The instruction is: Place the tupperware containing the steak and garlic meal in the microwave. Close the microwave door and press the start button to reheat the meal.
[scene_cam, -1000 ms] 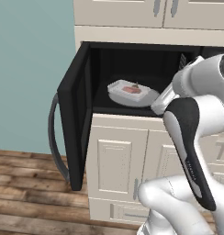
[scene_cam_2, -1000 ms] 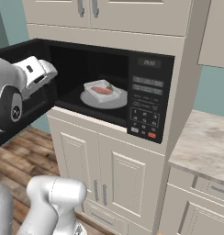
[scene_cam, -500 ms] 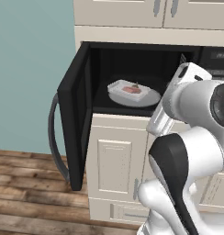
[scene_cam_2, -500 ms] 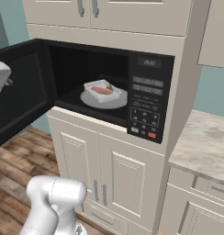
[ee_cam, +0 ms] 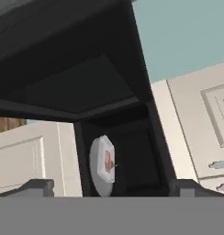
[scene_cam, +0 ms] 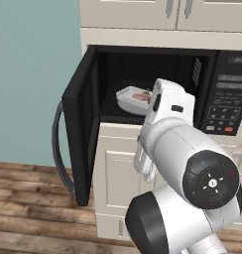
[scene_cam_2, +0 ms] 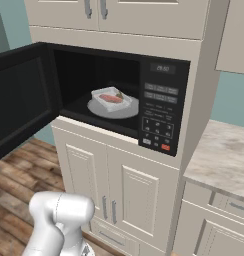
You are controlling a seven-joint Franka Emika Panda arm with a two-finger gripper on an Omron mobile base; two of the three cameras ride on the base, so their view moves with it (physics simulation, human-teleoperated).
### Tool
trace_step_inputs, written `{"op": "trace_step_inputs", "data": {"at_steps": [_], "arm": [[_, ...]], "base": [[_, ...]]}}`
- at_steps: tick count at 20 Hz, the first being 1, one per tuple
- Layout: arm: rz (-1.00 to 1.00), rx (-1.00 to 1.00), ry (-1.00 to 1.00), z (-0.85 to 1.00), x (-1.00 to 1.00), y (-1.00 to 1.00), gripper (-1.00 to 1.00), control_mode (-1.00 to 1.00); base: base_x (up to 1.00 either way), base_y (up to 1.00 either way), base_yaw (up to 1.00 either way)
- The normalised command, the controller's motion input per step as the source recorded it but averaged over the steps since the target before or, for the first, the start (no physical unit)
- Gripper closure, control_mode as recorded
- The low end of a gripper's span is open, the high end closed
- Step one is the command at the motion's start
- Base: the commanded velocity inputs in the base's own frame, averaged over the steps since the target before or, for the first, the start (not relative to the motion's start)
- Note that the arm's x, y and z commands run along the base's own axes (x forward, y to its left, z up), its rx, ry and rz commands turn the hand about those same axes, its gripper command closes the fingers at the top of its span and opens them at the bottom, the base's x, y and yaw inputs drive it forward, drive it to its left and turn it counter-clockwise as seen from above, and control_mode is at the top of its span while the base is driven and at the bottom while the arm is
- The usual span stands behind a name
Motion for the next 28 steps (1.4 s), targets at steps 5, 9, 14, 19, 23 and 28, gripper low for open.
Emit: {"op": "trace_step_inputs", "data": {"at_steps": [5, 9, 14, 19, 23, 28], "arm": [[0.0, -0.27, -0.01, 0.11, -0.12, 0.95, -1.0, -1.0], [0.0, -0.26, 0.0, 0.03, 0.0, 0.95, -1.0, -1.0], [0.0, -0.19, 0.02, 0.0, 0.06, 0.74, -1.0, -1.0], [0.0, -0.17, 0.02, 0.0, 0.2, 0.67, -1.0, -1.0], [-0.02, -0.14, 0.05, -0.03, 0.43, 0.56, -1.0, -1.0], [-0.05, -0.12, 0.04, -0.14, 0.56, 0.43, -1.0, -1.0]], "base": [[0.0, 0.0, 0.0], [0.0, 0.0, 0.0], [0.0, 0.0, 0.0], [0.0, 0.0, 0.0], [0.0, 0.0, 0.0], [0.0, 0.0, 0.0]]}}
